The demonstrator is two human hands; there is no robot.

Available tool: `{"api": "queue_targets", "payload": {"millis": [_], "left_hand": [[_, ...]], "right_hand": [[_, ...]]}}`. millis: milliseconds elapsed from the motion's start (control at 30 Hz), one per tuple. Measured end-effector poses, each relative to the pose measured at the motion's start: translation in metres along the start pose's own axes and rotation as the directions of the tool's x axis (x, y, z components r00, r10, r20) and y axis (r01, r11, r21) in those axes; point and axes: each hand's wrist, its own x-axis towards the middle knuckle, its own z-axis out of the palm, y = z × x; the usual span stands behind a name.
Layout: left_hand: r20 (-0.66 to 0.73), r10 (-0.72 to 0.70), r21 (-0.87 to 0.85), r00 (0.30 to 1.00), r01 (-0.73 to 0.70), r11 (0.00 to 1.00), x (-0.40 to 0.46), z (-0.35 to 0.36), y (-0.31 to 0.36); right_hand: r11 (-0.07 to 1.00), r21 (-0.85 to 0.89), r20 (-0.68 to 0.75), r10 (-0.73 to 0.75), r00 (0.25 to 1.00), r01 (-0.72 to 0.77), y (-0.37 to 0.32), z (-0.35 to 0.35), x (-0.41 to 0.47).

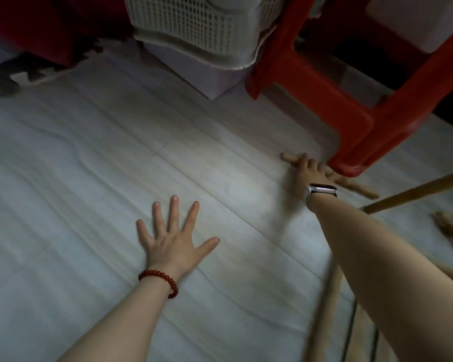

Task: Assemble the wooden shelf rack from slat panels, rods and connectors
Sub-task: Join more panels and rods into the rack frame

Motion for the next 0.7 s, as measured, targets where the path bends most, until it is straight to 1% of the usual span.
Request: {"api": "queue_targets", "payload": {"millis": [67, 100, 167, 233, 267, 300, 367, 433, 500, 533, 600, 633, 667, 700], "left_hand": [[0.013, 0.009, 0.007, 1.000, -0.009, 1.000, 0.002, 0.000, 0.001], [0.034, 0.009, 0.010, 0.999, -0.009, 1.000, 0.001, 0.000, 0.002], [0.087, 0.010, 0.013, 0.996, -0.011, 1.000, 0.000, 0.001, 0.001], [0.137, 0.015, 0.005, 0.990, -0.015, 1.000, 0.001, 0.000, 0.000], [0.152, 0.024, -0.004, 0.988, -0.023, 1.000, 0.001, -0.001, -0.001], [0.158, 0.033, -0.012, 0.987, -0.031, 0.999, 0.000, -0.004, -0.003], [0.145, 0.044, -0.059, 0.988, -0.036, 0.998, -0.005, -0.012, -0.007], [0.101, 0.031, -0.155, 0.994, -0.015, 0.988, -0.016, -0.020, -0.012], [0.058, 0.005, -0.261, 0.998, 0.010, 0.965, -0.035, -0.034, -0.018], [0.040, -0.007, -0.301, 0.999, 0.018, 0.954, -0.044, -0.039, -0.021], [-0.007, -0.009, -0.328, 1.000, 0.006, 0.945, -0.068, -0.061, -0.026], [-0.030, -0.002, -0.337, 1.000, -0.008, 0.942, -0.078, -0.072, -0.026], [-0.060, 0.010, -0.354, 0.998, -0.031, 0.935, -0.087, -0.084, -0.024], [-0.094, 0.025, -0.379, 0.995, -0.059, 0.924, -0.097, -0.096, -0.020]], "right_hand": [[0.989, -0.142, -0.060, -0.055, 0.997, 0.046, -0.004, 0.004, -0.005], [0.980, -0.184, -0.079, -0.089, 0.993, 0.073, -0.010, 0.005, -0.012], [0.960, -0.229, -0.077, -0.184, 0.980, 0.162, -0.024, 0.012, -0.028], [0.930, -0.256, -0.034, -0.280, 0.959, 0.263, -0.042, 0.018, -0.048], [0.908, -0.286, -0.063, -0.337, 0.939, 0.307, -0.050, 0.020, -0.061], [0.891, -0.321, -0.111, -0.373, 0.921, 0.322, -0.059, 0.016, -0.078], [0.861, -0.367, -0.085, -0.407, 0.909, 0.351, -0.074, 0.005, -0.112], [0.853, -0.324, -0.071, -0.453, 0.889, 0.409, -0.083, 0.000, -0.137], [0.835, -0.339, -0.138, -0.500, 0.855, 0.433, -0.089, -0.021, -0.163], [0.835, -0.318, -0.188, -0.520, 0.833, 0.449, -0.092, -0.030, -0.171], [0.836, -0.159, -0.236, -0.548, 0.802, 0.525, -0.094, -0.048, -0.186], [0.846, -0.054, -0.207, -0.530, 0.823, 0.531, -0.095, -0.061, -0.196], [0.849, 0.030, -0.226, -0.508, 0.831, 0.527, -0.096, -0.075, -0.206], [0.846, 0.124, -0.286, -0.469, 0.835, 0.518, -0.095, -0.091, -0.219]]}}
